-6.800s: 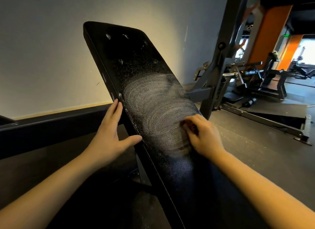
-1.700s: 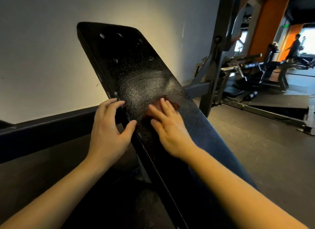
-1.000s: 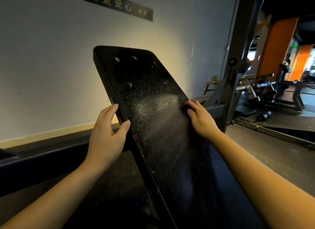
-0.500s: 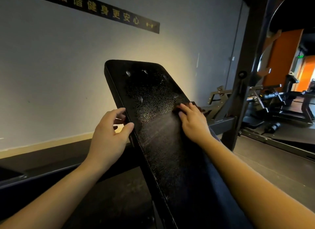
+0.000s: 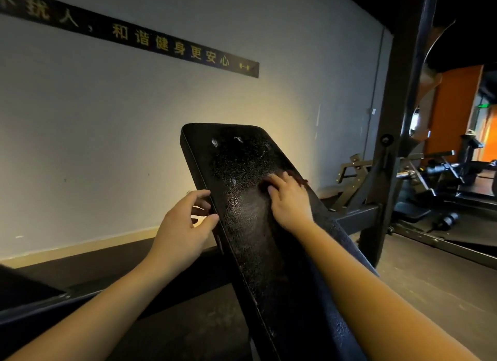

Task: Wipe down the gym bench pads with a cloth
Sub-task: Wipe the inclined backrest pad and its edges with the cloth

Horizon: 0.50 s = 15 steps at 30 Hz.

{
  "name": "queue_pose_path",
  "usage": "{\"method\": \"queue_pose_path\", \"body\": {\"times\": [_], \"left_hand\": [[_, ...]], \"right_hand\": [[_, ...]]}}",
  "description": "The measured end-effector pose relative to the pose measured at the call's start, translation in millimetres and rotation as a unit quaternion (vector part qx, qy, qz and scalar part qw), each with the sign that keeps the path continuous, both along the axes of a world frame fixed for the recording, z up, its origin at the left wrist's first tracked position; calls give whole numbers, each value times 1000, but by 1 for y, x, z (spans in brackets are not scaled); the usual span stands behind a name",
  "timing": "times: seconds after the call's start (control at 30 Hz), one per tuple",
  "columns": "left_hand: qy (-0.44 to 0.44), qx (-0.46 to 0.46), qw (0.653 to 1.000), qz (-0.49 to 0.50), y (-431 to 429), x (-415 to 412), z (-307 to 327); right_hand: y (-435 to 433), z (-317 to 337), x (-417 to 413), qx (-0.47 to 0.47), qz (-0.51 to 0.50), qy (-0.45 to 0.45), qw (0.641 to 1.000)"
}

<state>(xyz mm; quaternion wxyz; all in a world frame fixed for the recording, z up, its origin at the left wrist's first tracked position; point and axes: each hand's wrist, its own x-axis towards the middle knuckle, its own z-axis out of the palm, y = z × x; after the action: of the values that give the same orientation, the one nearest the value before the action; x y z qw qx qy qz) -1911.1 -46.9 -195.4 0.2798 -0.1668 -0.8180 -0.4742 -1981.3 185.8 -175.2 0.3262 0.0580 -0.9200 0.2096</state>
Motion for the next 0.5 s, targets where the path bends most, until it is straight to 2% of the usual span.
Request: {"method": "queue_pose_path", "body": {"times": [0.1,0.13,0.2,0.23,0.3,0.37,0.43,0.5], "left_hand": [[-4,-18,1000,17,1,2,7],[2,-25,999,27,2,4,9],[24,-26,998,47,6,9,16],[38,-26,998,48,8,12,20],[53,-34,998,21,17,21,33],[10,-47,998,-36,30,32,50],[-59,-45,994,-81,47,46,67],[-97,-17,990,-96,59,55,78]], "right_hand": [[-37,-11,33,67,117,32,990],[-33,-9,44,53,148,35,987],[-17,8,58,-95,192,16,977],[-8,17,67,-185,211,1,960],[7,32,81,-350,268,-54,896],[15,41,99,-465,321,-116,817],[21,47,116,-508,362,-156,766],[29,50,126,-523,382,-163,744]]}}
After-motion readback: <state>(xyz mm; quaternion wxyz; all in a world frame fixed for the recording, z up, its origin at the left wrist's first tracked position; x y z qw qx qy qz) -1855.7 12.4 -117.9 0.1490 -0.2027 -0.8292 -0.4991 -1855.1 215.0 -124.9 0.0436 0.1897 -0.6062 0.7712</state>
